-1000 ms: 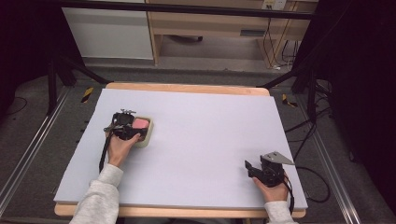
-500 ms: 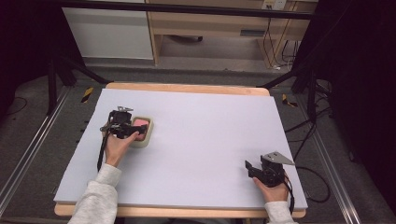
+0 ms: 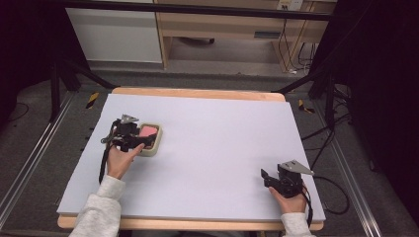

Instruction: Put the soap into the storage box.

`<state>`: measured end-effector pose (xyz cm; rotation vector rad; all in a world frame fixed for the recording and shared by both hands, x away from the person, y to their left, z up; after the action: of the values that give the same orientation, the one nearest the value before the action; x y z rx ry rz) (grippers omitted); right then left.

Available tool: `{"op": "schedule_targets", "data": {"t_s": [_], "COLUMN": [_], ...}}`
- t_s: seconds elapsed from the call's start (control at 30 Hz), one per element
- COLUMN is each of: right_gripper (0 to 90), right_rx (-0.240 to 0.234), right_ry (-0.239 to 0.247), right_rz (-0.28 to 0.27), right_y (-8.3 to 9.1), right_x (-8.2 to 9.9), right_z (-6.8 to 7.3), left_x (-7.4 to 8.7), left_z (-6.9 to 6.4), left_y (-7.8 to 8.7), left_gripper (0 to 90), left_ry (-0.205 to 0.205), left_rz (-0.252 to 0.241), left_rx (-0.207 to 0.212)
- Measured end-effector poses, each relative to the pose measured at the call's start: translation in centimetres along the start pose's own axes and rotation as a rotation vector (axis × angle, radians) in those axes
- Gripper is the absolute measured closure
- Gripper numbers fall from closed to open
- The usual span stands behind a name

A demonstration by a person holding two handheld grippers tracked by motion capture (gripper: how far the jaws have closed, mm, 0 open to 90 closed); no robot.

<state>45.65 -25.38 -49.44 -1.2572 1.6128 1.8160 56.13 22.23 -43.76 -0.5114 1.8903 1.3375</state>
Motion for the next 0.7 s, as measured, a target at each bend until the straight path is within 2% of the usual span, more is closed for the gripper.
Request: {"op": "schedule_targets", "data": {"t_s": [0.13, 0.27, 0.5, 0.7], "right_gripper": [32.8, 33.1, 33.3, 32.9], "right_rx": [0.006, 0.012, 0.025, 0.036], "right_ry": [-0.003, -0.009, -0.017, -0.023], "right_rz": [0.001, -0.001, 0.007, 0.011], "right_y": [0.0, 0.1, 0.1, 0.2], "right_x": [0.0, 0.0, 0.2, 0.4], "right_z": [-0.2, -0.3, -0.6, -1.1], "left_x": [0.7, 1.7, 3.7, 5.8], "left_z": [-0.2, -0.1, 0.9, 2.4], "left_y": [0.9, 1.7, 3.5, 4.9], "left_gripper": [28.6, 27.9, 26.3, 23.5], "left_ry": [-0.029, -0.039, -0.039, -0.011], "left_rz": [-0.022, -0.039, -0.071, -0.077], "left_rx": [0.016, 0.027, 0.028, 0.024]}}
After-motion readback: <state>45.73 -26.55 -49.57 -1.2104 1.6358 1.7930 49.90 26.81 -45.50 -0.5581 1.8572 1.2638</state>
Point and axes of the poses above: each handheld gripper's, and its own axes: y roughly backward along the jaws, x roughly out of its underside, z roughly to its left, the point moved 3 cm from there along -y, roughly forward along the jaws, and after that the axes turned 7 degrees about y, right-handed, at the moved point
